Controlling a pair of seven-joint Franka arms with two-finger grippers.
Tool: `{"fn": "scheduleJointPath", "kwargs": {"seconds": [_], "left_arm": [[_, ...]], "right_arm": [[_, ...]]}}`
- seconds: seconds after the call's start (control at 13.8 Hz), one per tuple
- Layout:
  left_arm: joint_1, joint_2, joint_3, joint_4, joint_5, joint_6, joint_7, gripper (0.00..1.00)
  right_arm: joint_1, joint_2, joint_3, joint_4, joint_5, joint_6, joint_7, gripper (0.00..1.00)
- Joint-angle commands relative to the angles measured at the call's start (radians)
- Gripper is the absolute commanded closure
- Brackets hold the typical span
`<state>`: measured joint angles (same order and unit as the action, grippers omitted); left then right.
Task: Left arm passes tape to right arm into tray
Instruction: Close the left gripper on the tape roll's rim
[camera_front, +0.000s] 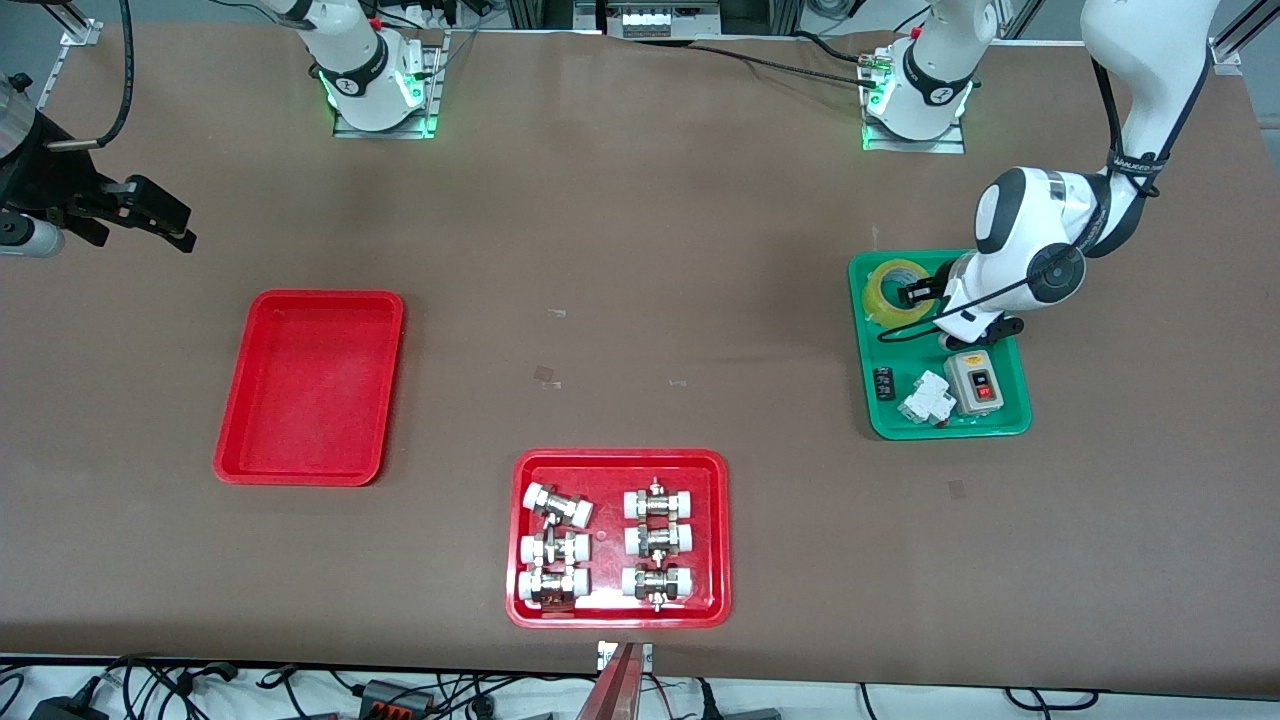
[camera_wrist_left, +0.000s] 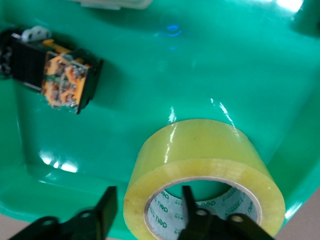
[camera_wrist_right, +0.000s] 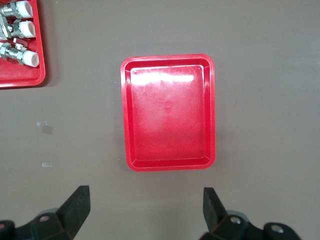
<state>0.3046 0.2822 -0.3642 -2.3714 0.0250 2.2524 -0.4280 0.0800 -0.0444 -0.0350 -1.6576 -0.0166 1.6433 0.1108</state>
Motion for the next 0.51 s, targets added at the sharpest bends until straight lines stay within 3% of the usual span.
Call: {"fn": "scheduleJointPath", "kwargs": {"seconds": [0.0, 0.22, 0.43], "left_arm": [[-0.001, -0.057, -0.016, -0.003, -0.007, -0.04, -0.046, 0.99], [0.01, -0.153, -0.016, 0.006, -0.008, -0.133, -0.066, 0.99], [0.007, -0.233, -0.018, 0.122, -0.013, -0.319, -0.064, 0.99]], "right_arm": [[0.001, -0.012, 0.001, -0.008, -0.003, -0.005, -0.011, 0.0], [0.001, -0.012, 0.001, -0.008, -0.003, -0.005, -0.011, 0.0], [0.001, -0.012, 0.001, -0.008, -0.003, -0.005, -0.011, 0.0]]}}
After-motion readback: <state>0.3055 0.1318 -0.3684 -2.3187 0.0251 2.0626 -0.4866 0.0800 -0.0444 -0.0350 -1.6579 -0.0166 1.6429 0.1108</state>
